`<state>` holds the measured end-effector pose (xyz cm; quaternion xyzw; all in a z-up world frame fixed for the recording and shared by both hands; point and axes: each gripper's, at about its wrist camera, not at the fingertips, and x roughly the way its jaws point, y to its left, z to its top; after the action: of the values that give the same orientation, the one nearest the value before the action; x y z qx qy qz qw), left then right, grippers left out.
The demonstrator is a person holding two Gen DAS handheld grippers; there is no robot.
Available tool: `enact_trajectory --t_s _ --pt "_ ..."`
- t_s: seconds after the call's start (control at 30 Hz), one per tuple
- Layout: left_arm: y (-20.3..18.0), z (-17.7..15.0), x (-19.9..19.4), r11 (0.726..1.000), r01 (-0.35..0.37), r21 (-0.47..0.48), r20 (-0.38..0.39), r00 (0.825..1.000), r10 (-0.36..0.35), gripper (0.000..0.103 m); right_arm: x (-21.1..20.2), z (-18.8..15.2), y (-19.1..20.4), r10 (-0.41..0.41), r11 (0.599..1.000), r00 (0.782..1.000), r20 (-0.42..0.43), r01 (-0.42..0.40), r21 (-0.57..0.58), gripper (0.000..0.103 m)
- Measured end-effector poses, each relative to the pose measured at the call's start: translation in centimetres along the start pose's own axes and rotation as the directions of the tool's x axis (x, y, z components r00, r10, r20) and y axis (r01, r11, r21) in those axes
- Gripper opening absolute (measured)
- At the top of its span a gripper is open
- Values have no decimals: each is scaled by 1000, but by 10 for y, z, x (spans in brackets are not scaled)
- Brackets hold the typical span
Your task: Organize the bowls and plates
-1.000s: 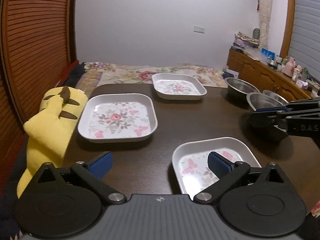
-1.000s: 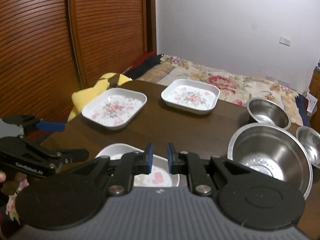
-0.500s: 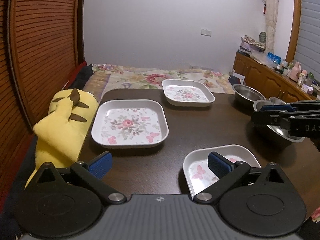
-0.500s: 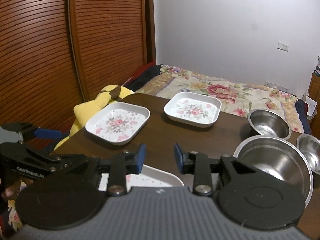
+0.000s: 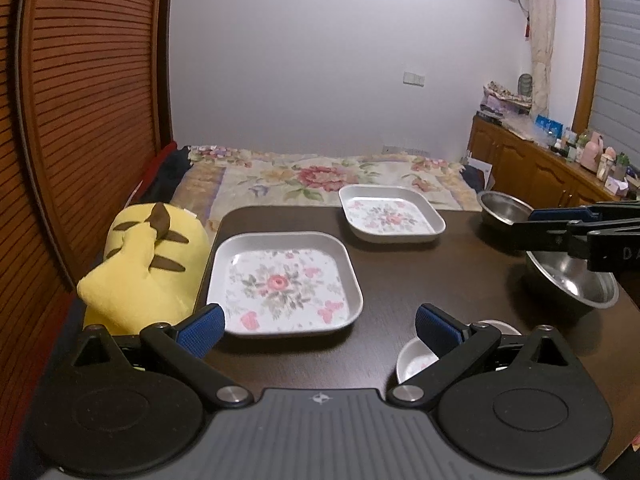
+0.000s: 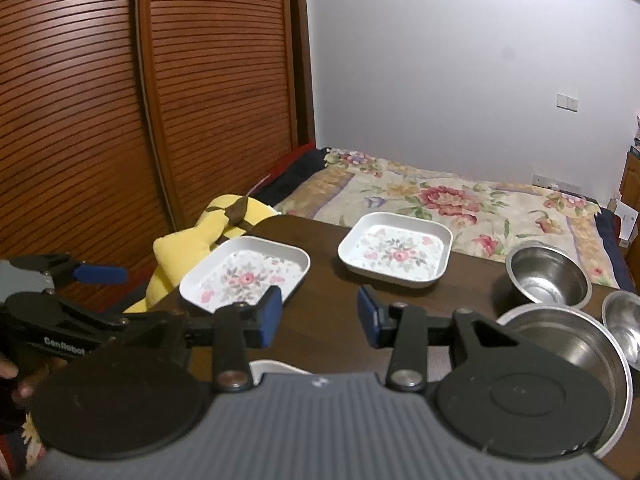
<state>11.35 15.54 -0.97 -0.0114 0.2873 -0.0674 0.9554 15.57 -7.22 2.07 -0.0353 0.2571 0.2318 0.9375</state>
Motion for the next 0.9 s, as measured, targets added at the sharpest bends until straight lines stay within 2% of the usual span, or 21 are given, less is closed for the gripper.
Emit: enact_trajectory --t_s 0.2,0.5,0.73,0.8,0.9 --pt "16 12 13 1000 0 3 20 1000 0 101 22 9 3 20 1000 1000 -13 -19 20 47" --pt "47 28 50 1000 -1 24 -2 1000 2 81 65 17 12 55 998 996 -65 -53 32 47" --pt "70 35 79 1000 5 14 -11 1000 -5 79 105 20 17 76 997 988 -131 -72 37 47" --pt "76 35 87 1000 10 9 -21 1000 -9 71 116 21 19 82 996 986 -149 -76 44 47" --pt "85 35 97 1000 19 -3 -40 999 -19 64 131 20 19 91 995 980 -177 -84 50 46"
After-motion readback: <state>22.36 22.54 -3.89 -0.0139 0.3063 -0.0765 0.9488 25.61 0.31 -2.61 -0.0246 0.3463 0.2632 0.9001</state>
